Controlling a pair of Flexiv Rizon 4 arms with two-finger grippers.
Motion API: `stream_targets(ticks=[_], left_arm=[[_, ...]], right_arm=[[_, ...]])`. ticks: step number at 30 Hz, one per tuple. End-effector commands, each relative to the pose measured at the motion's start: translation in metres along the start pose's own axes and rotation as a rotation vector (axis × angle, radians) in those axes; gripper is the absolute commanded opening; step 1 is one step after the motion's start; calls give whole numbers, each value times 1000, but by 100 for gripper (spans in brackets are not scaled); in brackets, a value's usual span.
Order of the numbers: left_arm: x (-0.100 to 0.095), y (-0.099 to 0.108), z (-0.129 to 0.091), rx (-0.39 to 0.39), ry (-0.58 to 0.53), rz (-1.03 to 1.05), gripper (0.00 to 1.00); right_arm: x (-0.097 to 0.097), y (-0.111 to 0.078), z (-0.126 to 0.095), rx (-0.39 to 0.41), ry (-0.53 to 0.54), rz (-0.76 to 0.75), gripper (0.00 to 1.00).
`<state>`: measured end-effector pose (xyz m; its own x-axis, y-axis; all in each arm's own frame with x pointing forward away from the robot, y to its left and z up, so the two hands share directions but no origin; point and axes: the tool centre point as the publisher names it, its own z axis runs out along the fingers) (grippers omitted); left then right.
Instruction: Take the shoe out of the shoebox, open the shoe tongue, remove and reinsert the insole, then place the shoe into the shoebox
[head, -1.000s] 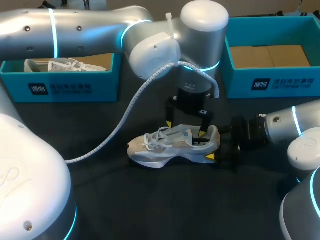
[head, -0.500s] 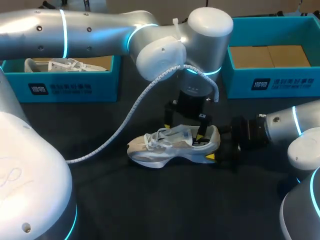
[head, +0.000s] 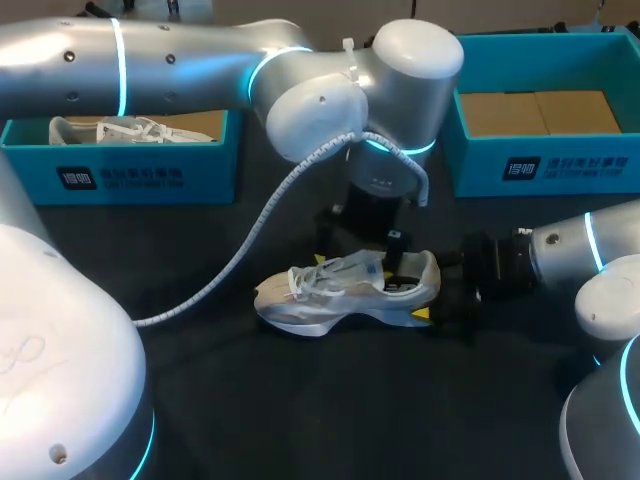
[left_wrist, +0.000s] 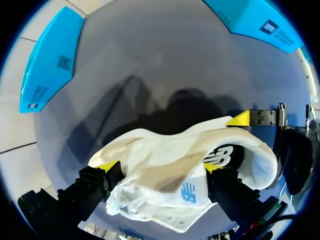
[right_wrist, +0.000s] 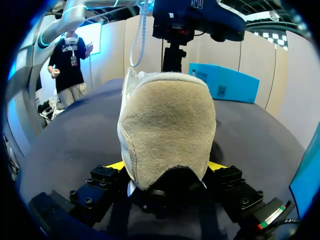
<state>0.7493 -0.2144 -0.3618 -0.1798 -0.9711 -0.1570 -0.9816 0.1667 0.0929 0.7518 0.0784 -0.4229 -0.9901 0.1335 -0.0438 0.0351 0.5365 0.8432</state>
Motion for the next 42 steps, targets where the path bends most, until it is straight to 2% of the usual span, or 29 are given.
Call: stream_targets(ticks=[1, 9, 10, 11, 12, 13, 16, 19, 20, 28, 37, 42], left_arm=[[-14, 5, -12, 6, 3, -17, 100], [-26, 15, -19, -45, -23, -55, 100], [-26, 16, -19, -58, -21, -57, 94], [-27, 18, -19, -78, -14, -52, 78], [-28, 19, -20, -93, -4, -48, 71], [-29, 21, -20, -104, 1, -43, 54], [-30, 26, -22, -121, 21, -36, 35], [-31, 30, -24, -152, 58, -18, 5], [-31, 30, -25, -162, 62, -14, 0], [-38, 37, -27, -193, 93, 26, 0], [-62, 42, -39, -160, 120, 45, 0], [-75, 44, -37, -146, 116, 35, 0]], right_arm=[[0, -1, 3, 2, -4, 0, 0], [0, -1, 3, 2, -4, 0, 0], [0, -1, 3, 2, -4, 0, 0], [0, -1, 3, 2, -4, 0, 0], [0, -1, 3, 2, -4, 0, 0], [0, -1, 3, 2, -4, 0, 0], [0, -1, 3, 2, -4, 0, 0], [0, -1, 3, 2, -4, 0, 0], [0, -1, 3, 2, -4, 0, 0], [0, -1, 3, 2, -4, 0, 0], [0, -1, 3, 2, -4, 0, 0], [0, -1, 3, 2, -4, 0, 0]])
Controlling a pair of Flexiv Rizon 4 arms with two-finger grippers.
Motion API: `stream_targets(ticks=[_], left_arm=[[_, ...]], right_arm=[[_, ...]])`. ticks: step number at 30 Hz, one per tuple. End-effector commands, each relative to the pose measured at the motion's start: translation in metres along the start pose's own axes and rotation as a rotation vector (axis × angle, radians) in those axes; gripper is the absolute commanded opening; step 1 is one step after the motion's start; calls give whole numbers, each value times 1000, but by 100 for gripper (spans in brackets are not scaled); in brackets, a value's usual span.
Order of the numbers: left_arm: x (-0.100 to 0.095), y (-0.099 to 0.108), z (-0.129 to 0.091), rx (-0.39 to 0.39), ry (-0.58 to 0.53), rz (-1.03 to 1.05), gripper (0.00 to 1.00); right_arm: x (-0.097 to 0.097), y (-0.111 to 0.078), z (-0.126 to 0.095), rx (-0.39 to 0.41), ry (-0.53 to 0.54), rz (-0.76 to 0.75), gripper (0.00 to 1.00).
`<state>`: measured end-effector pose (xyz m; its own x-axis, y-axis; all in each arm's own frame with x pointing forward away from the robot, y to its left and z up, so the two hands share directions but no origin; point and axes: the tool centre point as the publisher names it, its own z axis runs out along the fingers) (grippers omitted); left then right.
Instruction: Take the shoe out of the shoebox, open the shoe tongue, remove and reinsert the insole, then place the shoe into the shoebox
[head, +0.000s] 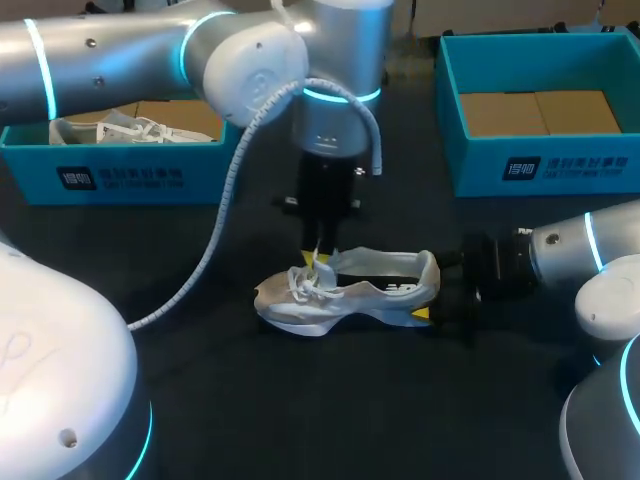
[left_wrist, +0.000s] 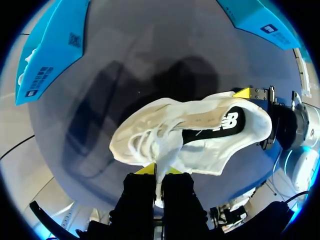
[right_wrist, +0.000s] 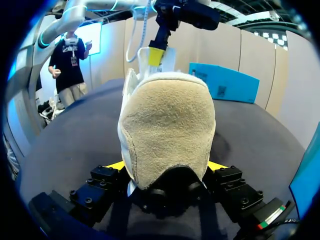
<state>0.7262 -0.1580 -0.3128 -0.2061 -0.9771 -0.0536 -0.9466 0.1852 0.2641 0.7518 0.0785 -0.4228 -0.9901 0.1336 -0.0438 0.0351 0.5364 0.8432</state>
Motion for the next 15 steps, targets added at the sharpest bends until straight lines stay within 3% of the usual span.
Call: stream_targets(ticks=[1, 15], left_arm=[[-20, 8, 1, 32, 12, -8, 0], [-41, 1, 46, 117, -37, -59, 0]], right_arm=[[0, -1, 3, 2, -3, 0, 0], [0, -1, 3, 2, -3, 0, 0]])
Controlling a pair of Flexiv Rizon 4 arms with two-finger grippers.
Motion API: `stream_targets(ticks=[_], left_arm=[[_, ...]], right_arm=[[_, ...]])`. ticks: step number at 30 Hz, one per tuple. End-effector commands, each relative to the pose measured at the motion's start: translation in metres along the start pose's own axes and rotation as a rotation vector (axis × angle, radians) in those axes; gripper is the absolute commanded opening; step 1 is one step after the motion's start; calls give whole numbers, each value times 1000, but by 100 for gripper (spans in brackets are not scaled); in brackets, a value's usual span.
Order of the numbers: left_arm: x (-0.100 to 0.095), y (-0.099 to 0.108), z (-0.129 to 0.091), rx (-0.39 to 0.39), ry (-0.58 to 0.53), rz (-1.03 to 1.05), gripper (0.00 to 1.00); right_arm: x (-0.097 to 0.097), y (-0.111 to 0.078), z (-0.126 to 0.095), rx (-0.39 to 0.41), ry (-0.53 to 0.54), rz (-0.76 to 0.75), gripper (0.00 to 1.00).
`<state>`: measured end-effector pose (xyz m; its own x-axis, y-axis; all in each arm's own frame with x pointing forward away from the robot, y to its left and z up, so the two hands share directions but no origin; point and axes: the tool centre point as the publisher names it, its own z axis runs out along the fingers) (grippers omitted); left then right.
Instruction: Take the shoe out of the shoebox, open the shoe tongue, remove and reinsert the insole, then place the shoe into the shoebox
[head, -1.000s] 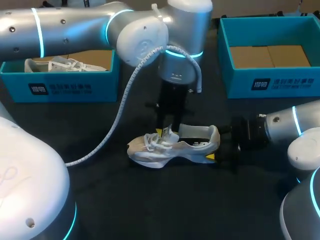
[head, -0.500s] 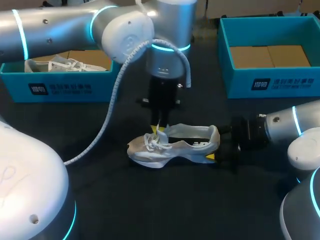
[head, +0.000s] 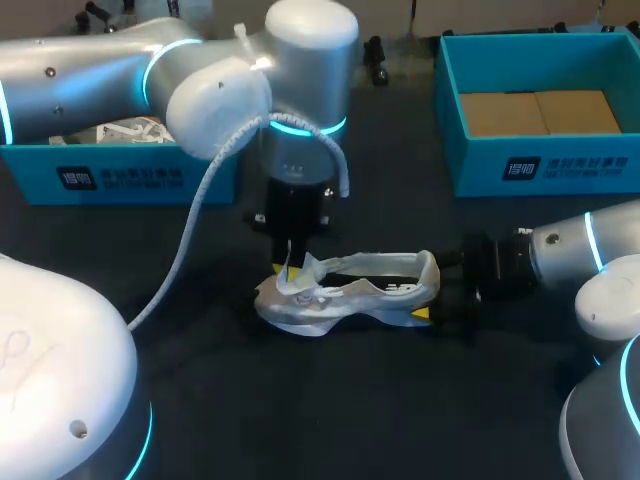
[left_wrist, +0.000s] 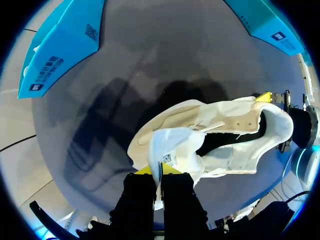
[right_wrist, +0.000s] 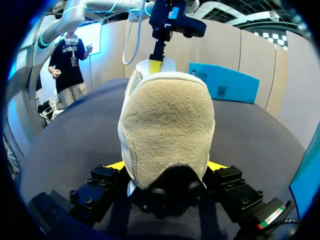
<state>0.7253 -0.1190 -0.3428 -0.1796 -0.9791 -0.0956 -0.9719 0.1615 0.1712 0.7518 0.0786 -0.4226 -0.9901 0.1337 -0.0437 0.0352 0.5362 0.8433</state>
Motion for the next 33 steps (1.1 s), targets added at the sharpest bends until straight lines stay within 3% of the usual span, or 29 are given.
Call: stream_targets(ticks=[1, 9, 10, 11, 12, 14, 16, 17, 20, 31, 33], left_arm=[[-5, 1, 16, 32, -7, -33, 0], [-8, -3, 32, 33, -4, -57, 0], [-8, -3, 33, 43, -1, -65, 10], [-8, -4, 33, 44, 0, -68, 33], [-9, -4, 33, 43, 0, -67, 42], [-12, -4, 32, 43, 5, -73, 49], [-15, -3, 29, 42, 8, -73, 80], [-16, -2, 28, 43, 9, -74, 90], [-18, 1, 26, 44, 11, -72, 96], [-15, 4, 17, 53, 26, -34, 90], [-12, 2, 15, 60, 23, -10, 99]], right_arm=[[0, -1, 3, 3, -3, 0, 0], [0, -1, 3, 3, -3, 0, 0], [0, -1, 3, 3, -3, 0, 0], [0, -1, 3, 3, -3, 0, 0], [0, -1, 3, 3, -3, 0, 0], [0, -1, 3, 3, -3, 0, 0], [0, -1, 3, 3, -3, 0, 0], [0, -1, 3, 3, -3, 0, 0], [0, -1, 3, 3, -3, 0, 0], [0, -1, 3, 3, -3, 0, 0], [0, -1, 3, 3, -3, 0, 0]])
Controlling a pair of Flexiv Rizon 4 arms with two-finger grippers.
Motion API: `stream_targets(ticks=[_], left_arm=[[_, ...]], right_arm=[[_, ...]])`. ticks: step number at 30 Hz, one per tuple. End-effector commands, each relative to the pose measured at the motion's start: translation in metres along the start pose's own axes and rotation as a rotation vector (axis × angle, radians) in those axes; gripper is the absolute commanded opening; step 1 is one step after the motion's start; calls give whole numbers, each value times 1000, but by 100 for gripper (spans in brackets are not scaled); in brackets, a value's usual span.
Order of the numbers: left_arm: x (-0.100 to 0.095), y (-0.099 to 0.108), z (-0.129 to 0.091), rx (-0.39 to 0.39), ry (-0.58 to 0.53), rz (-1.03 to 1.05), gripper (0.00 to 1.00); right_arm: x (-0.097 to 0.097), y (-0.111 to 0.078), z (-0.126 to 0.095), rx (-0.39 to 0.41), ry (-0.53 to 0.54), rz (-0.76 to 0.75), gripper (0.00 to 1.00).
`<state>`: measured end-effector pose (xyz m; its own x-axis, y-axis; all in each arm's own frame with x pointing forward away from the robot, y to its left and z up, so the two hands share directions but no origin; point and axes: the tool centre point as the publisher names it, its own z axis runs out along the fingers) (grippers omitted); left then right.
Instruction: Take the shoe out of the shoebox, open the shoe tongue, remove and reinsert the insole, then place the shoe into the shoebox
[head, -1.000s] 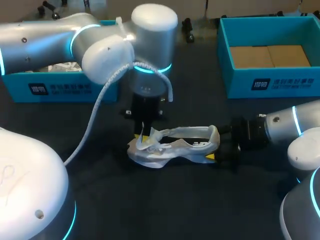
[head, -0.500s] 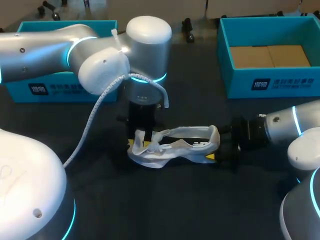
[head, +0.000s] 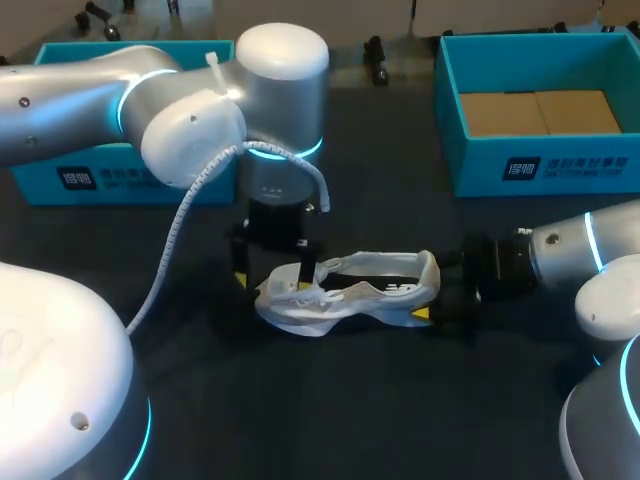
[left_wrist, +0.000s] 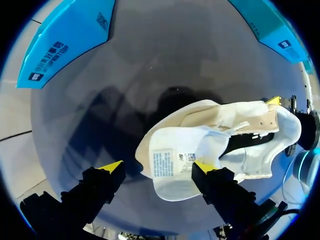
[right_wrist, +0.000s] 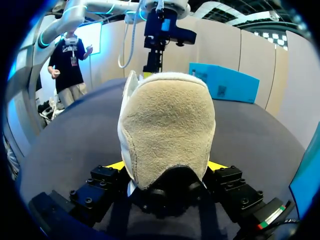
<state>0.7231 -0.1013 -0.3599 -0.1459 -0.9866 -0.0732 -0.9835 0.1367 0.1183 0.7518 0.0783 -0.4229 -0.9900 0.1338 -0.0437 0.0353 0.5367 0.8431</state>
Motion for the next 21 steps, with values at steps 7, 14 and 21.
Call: stream_targets(ticks=[7, 14, 21], left_arm=[[13, -7, -25, 39, 25, 140, 100], [28, -18, -39, 101, 0, 277, 100], [41, -28, -58, 161, 30, 527, 100]], right_arm=[[0, -1, 3, 2, -3, 0, 0], [0, -1, 3, 2, -3, 0, 0], [0, -1, 3, 2, -3, 0, 0]])
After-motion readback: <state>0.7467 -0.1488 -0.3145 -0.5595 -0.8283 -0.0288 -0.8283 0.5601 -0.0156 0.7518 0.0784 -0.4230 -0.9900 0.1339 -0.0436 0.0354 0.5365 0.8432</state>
